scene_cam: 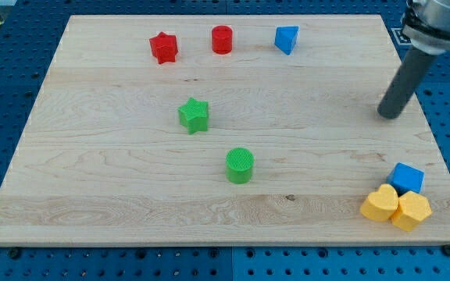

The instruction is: Point your arm at the blue triangle

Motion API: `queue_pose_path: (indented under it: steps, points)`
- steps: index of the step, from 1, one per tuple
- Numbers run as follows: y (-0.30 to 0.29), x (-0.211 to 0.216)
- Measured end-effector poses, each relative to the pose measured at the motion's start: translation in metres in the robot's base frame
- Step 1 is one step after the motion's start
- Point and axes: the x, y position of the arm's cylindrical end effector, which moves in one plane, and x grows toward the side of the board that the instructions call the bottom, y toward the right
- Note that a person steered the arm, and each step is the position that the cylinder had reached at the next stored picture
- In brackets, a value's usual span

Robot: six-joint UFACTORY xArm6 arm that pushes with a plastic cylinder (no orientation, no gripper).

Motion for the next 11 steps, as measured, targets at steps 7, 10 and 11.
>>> queue_pose_path:
  steps: [7, 10, 11]
  points:
    - [-0.01, -0.063]
    - [-0.011, -0.086]
    - [-0.022, -0.12]
